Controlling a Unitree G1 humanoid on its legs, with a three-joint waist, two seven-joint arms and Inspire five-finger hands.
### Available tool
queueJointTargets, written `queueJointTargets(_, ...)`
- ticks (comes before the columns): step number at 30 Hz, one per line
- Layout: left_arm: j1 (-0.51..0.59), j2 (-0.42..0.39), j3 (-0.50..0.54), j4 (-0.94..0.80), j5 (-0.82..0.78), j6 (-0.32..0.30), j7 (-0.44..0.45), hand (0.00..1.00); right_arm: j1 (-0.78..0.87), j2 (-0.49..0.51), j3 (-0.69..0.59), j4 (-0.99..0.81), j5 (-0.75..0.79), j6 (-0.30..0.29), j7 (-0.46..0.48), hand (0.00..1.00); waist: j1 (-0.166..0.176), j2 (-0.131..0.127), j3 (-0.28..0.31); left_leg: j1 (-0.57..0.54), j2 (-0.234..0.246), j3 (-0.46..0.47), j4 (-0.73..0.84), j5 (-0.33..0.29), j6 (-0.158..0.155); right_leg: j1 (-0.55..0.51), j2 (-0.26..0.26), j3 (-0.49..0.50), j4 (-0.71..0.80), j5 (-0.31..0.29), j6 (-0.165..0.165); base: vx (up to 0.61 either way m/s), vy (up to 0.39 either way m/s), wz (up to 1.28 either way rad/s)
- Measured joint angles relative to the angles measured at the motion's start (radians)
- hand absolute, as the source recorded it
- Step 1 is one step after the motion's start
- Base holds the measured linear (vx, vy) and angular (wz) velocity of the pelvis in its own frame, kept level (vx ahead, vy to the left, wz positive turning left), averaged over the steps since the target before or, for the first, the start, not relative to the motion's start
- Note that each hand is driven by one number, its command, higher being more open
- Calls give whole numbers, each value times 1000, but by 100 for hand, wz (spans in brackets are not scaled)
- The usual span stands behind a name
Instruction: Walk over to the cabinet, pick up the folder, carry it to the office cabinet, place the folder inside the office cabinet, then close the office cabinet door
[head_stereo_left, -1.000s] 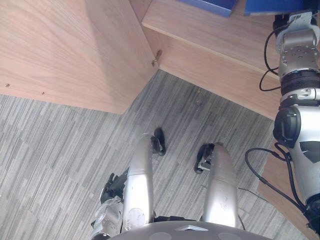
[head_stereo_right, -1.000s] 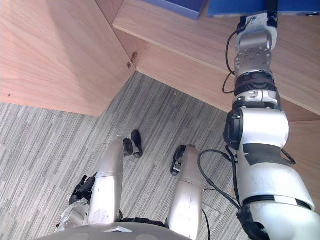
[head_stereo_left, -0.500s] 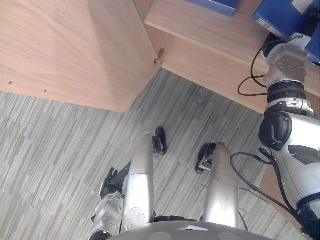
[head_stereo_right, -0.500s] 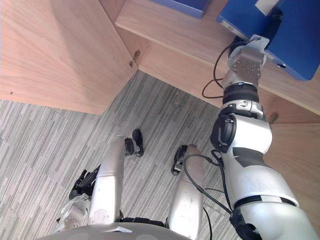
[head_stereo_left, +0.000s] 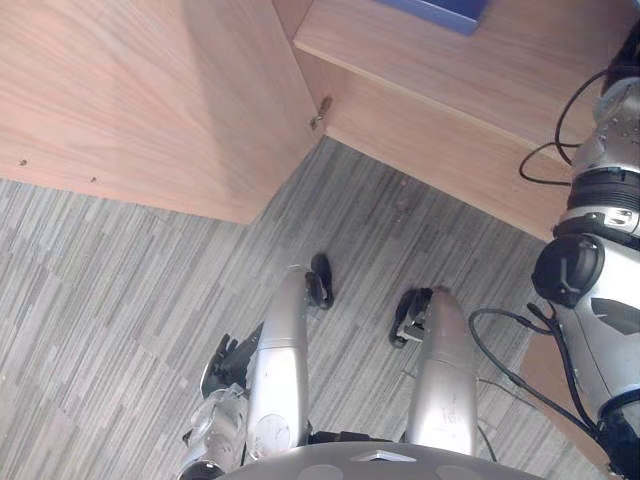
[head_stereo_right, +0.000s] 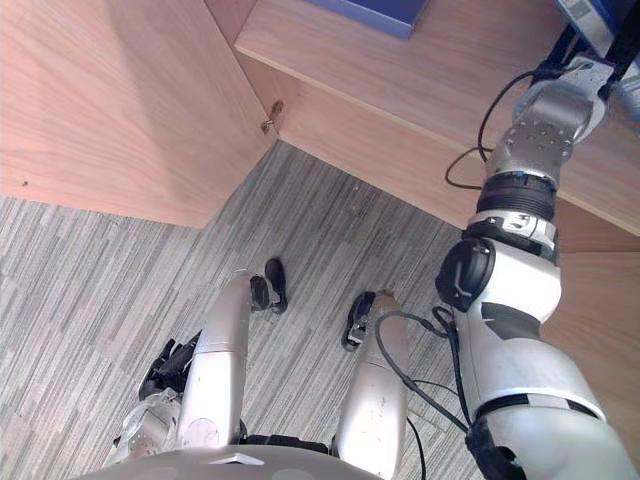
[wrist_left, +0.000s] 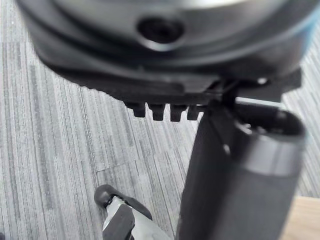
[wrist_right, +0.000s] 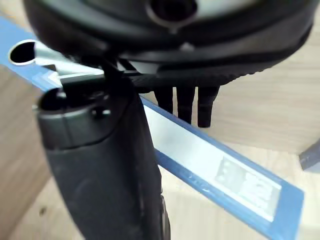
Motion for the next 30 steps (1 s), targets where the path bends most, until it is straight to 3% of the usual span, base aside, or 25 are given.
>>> queueJointTargets(7,0,11,20,43,8,0,-59,100,-8,-104,359,116,-220,190,215,100,-5,-7,-3,4,23,-2,7,-6,-3,8,25,1,-15,8,2,19,-17,-8)
queueJointTargets(14,0,24,37,72,24,8,-114,100,-11,-104,527,251,-390,335,366,100,5,-10,-3,49,23,8,-15,-11,2,53,24,0,-44,14,4,4,2,0)
queueJointTargets(22,-3,49,151,82,136,39,-173,100,21,-112,538,288,-812,332,572,100,2,-45,-21,57,18,19,-17,-19,11,60,15,3,-54,14,5,47,12,0)
queueJointTargets(30,-41,54,284,114,178,51,-182,100,130,-111,449,276,-926,306,649,100,28,-60,-44,70,18,17,-11,-30,-2,76,17,3,-53,13,5,0,0,0)
